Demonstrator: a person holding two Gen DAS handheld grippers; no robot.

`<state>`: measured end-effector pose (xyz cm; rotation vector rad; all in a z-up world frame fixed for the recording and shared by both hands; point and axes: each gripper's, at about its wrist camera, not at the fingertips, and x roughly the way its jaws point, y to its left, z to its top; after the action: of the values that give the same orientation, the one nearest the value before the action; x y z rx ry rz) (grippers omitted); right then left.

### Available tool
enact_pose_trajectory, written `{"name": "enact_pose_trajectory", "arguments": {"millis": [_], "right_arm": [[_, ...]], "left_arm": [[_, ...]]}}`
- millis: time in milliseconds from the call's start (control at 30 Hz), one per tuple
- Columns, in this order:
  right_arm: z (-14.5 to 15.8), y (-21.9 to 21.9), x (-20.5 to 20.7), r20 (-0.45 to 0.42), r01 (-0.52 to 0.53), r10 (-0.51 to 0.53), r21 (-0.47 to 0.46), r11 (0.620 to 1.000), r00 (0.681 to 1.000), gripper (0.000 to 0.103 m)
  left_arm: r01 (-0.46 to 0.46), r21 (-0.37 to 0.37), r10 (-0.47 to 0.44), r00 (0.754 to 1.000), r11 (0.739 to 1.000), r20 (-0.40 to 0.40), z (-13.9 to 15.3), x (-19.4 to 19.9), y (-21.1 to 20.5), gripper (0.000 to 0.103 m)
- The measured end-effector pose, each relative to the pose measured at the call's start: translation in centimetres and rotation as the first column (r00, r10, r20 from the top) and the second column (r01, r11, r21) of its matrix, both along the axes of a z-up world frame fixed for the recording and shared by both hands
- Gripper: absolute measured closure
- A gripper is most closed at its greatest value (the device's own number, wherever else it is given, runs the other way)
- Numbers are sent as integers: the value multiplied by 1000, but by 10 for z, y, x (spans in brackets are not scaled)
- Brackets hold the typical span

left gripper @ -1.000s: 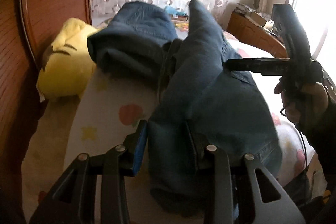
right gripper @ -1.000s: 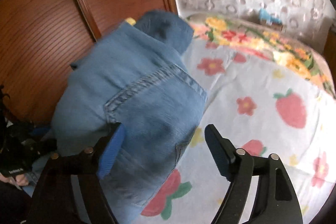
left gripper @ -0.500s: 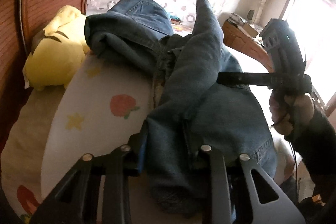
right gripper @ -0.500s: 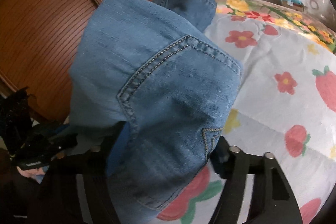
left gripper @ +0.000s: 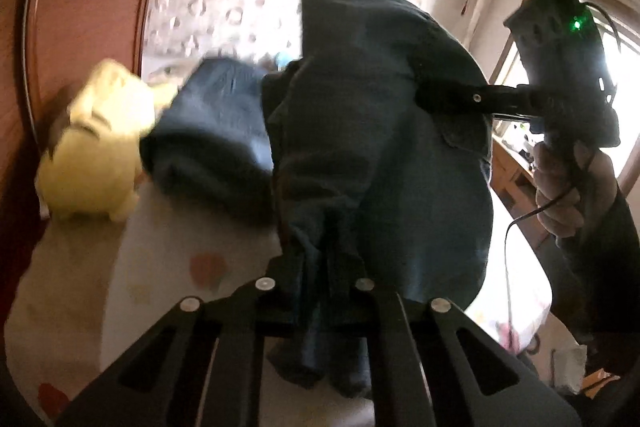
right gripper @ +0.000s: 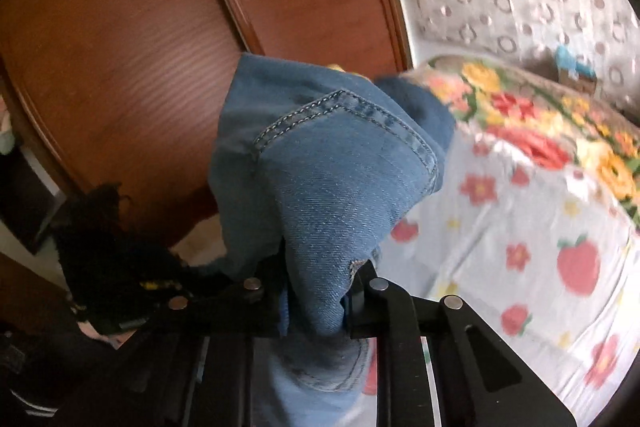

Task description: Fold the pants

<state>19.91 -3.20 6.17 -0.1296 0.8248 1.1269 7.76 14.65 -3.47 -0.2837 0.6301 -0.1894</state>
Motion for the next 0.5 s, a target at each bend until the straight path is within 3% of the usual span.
{"name": "enact_pose_trajectory", "arguments": {"millis": [300,500], "right_arm": [[84,50,16,146,-40,39,4,999,988,87],[116,97,42,141,-99,85,97,990,986,87]], "left_arm": [[-76,49,69,988,996,140,66,33,35,98],[-236,115,205,950,965,234,114,31,88,98]]}}
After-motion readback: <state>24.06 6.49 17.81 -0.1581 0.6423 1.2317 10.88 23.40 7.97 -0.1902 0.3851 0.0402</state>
